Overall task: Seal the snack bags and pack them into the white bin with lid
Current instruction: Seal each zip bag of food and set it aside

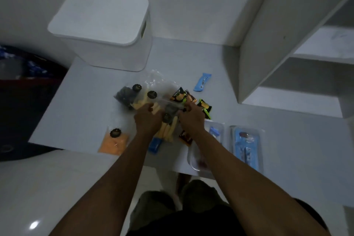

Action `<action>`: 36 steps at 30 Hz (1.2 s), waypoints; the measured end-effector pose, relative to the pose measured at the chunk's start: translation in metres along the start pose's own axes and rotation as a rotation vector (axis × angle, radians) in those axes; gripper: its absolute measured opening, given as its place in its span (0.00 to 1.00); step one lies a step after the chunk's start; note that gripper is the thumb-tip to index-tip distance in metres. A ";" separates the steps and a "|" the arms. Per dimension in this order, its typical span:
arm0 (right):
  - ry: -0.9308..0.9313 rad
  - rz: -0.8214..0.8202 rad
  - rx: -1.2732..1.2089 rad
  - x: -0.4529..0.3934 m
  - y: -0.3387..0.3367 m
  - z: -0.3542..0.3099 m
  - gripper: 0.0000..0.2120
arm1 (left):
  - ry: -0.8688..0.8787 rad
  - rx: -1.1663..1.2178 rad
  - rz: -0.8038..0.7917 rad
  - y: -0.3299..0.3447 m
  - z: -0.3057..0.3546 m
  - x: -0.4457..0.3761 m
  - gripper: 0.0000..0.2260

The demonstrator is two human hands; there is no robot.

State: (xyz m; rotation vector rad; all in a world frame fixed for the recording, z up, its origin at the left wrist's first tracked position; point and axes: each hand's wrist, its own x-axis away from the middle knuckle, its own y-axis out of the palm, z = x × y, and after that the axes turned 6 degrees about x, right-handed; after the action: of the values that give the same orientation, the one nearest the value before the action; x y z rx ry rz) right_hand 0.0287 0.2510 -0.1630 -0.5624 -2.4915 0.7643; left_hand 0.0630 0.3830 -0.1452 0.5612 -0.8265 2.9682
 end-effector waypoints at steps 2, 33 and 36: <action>0.019 -0.017 0.005 -0.010 0.009 0.004 0.13 | -0.009 -0.036 -0.010 0.011 -0.001 -0.017 0.26; -0.442 -0.128 0.051 0.007 -0.054 -0.153 0.08 | 0.357 0.442 -0.121 -0.102 0.083 -0.021 0.05; -0.511 -0.072 0.081 0.018 -0.060 -0.175 0.08 | 0.389 0.491 -0.136 -0.119 0.092 -0.017 0.06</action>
State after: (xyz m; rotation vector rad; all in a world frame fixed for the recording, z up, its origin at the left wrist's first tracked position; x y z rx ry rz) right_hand 0.0941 0.2857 0.0072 -0.2671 -2.9012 1.0849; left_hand 0.1227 0.4403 -0.0186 0.0230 -0.0268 2.9908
